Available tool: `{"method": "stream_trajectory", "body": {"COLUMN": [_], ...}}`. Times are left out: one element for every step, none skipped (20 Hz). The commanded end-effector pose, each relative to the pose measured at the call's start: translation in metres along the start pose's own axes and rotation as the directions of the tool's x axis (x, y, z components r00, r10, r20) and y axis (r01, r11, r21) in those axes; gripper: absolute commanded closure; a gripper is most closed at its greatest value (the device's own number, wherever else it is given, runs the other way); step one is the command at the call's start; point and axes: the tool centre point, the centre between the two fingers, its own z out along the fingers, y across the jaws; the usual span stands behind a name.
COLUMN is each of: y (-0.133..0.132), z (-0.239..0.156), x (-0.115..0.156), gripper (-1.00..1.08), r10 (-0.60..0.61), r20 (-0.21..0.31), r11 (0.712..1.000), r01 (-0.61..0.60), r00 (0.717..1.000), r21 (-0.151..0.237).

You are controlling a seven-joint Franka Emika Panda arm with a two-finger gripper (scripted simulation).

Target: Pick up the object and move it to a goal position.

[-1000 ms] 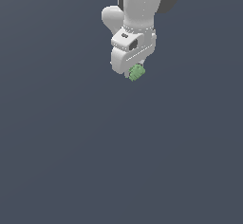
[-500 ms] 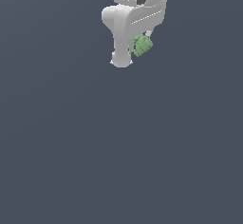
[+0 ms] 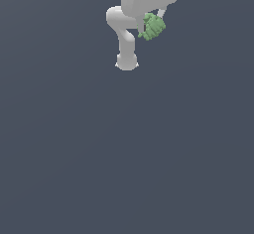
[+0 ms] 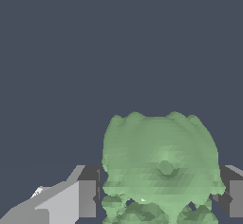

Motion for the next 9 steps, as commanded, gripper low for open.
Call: {"method": "stream_trajectory", "body": {"y": [-0.0009, -0.0010, -0.0011, -0.0011, -0.0010, -0.0008, -0.0005, -0.0004, -0.0003], "z": [-0.0070, -0.0086, -0.0097, -0.0102, -0.0102, -0.0098, -0.0089, -0.0082, -0.0080], "x": [0.0002, 0.0004, 0.0005, 0.0007, 0.0008, 0.0009, 0.0010, 0.0011, 0.0011], "gripper": [1.08, 1.08, 1.08, 1.08, 1.08, 1.08, 1.08, 1.08, 1.08], "r10": [0.000, 0.000, 0.000, 0.000, 0.000, 0.000, 0.000, 0.000, 0.000], "r20": [0.001, 0.001, 0.001, 0.001, 0.001, 0.001, 0.001, 0.001, 0.001], "r11": [1.000, 1.000, 1.000, 1.000, 1.000, 1.000, 1.000, 1.000, 1.000], "r01": [0.000, 0.000, 0.000, 0.000, 0.000, 0.000, 0.000, 0.000, 0.000], "r00": [1.000, 1.000, 1.000, 1.000, 1.000, 1.000, 1.000, 1.000, 1.000], "r21": [0.001, 0.001, 0.001, 0.001, 0.001, 0.001, 0.001, 0.001, 0.001]}}
